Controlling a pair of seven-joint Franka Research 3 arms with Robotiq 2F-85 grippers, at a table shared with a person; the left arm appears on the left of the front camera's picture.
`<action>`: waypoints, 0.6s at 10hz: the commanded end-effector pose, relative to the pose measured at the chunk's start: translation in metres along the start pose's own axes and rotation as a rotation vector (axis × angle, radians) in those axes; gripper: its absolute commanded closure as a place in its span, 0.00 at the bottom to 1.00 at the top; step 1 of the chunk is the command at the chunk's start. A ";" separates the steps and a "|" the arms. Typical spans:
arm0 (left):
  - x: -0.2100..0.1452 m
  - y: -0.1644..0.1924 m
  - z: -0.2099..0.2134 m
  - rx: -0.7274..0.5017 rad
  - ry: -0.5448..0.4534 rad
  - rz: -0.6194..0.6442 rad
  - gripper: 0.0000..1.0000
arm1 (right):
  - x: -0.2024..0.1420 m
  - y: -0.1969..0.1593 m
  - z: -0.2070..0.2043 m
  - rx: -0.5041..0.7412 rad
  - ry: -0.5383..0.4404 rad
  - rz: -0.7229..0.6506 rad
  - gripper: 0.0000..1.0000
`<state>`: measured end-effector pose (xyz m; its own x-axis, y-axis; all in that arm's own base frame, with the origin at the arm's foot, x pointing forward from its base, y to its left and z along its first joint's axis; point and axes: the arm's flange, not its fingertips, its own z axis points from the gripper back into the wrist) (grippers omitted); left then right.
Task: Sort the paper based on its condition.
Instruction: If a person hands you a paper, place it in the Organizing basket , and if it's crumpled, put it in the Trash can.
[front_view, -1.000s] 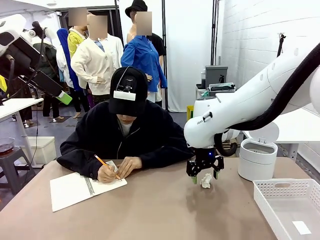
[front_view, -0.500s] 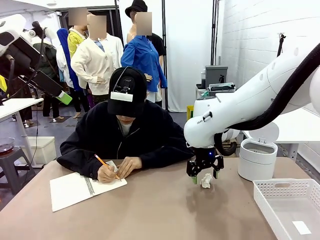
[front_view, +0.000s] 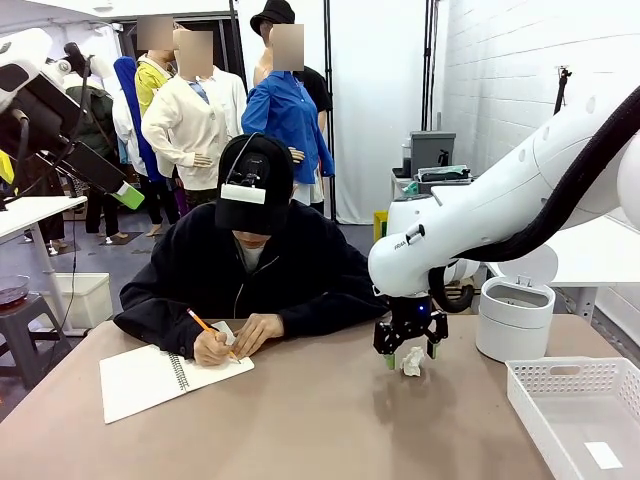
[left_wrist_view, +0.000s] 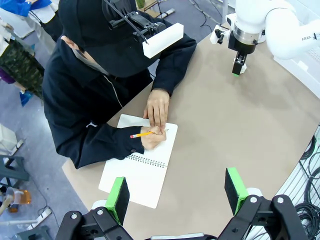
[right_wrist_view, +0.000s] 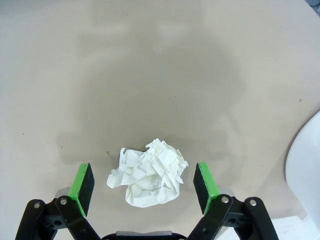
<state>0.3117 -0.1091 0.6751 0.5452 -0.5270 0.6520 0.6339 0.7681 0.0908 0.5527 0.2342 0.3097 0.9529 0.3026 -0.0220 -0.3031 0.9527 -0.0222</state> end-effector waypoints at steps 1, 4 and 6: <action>0.000 0.001 0.001 0.000 -0.003 0.003 0.00 | 0.003 -0.003 -0.008 -0.015 -0.025 -0.002 0.00; 0.000 0.001 0.001 0.000 -0.003 0.003 0.00 | 0.007 -0.003 -0.015 -0.015 -0.007 -0.006 0.00; 0.000 0.001 0.001 0.000 -0.003 0.003 0.00 | 0.001 -0.005 -0.006 -0.008 -0.003 0.000 0.00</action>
<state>0.3117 -0.1090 0.6751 0.5452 -0.5269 0.6520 0.6338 0.7681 0.0908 0.5556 0.2301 0.3004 0.9530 0.3020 -0.0230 -0.3026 0.9527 -0.0292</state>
